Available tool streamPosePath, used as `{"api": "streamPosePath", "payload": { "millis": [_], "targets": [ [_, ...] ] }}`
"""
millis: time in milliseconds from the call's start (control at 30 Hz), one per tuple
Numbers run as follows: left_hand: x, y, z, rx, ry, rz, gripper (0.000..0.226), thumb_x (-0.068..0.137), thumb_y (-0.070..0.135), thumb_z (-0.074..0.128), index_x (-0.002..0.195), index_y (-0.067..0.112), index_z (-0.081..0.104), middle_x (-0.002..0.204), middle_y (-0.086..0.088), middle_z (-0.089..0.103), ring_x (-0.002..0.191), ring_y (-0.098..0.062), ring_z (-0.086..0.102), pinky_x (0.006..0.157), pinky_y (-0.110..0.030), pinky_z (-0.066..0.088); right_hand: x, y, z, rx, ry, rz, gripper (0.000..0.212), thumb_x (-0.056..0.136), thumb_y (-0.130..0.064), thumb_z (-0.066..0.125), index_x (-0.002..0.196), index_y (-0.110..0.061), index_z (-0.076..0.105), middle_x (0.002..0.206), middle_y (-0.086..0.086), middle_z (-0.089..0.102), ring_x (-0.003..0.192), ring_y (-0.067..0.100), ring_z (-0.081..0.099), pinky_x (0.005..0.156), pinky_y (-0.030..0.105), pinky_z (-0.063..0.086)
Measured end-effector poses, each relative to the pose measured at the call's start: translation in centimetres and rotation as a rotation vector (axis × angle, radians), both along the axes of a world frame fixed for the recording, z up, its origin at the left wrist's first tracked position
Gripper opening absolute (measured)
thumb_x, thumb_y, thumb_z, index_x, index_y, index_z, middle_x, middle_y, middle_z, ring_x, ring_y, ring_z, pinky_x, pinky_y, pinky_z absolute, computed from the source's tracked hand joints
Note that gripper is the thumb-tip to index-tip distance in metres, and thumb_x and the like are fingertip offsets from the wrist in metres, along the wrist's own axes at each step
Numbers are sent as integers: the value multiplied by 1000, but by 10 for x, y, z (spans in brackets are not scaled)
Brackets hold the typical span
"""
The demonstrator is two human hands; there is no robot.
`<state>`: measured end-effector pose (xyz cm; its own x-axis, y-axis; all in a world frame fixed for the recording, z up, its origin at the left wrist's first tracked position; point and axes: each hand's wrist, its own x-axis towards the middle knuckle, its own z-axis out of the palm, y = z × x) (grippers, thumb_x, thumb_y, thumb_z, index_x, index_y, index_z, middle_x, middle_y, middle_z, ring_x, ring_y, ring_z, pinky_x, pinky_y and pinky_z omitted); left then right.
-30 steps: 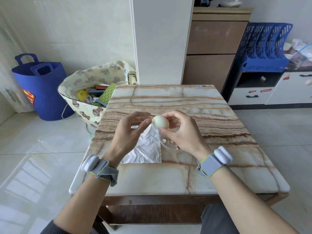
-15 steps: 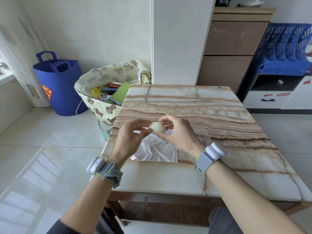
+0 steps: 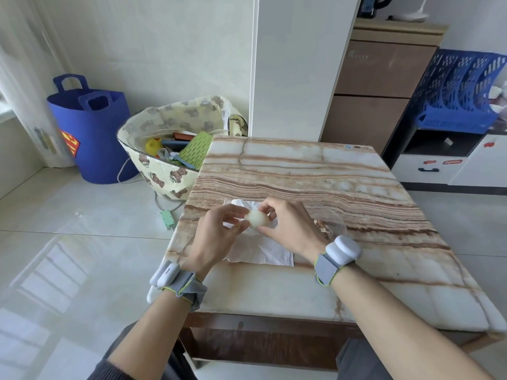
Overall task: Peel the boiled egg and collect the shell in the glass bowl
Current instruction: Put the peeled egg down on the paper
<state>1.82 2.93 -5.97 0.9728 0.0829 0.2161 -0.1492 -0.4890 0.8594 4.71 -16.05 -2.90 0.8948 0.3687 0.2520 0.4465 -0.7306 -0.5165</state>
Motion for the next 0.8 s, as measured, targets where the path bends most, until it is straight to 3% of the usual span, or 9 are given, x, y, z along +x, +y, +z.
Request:
{"api": "streamPosePath", "payload": {
  "millis": [233, 800],
  "targets": [
    [1, 4, -2, 35, 27, 25, 16, 86, 22, 80, 97, 33, 76, 89, 19, 75, 80, 4, 69, 71, -20, 47, 4, 5, -2, -50, 12, 22, 26, 80, -22, 84, 103, -22, 70, 95, -5, 75, 85, 17, 68, 81, 37, 54],
    [10, 7, -3, 65, 58, 14, 16, 83, 25, 82, 93, 36, 75, 88, 30, 72, 81, 4, 68, 70, -13, 46, 13, 2, -5, -71, 42, 24, 27, 81, -31, 85, 104, -25, 72, 97, -6, 74, 86, 12, 66, 80, 37, 56]
  ]
}}
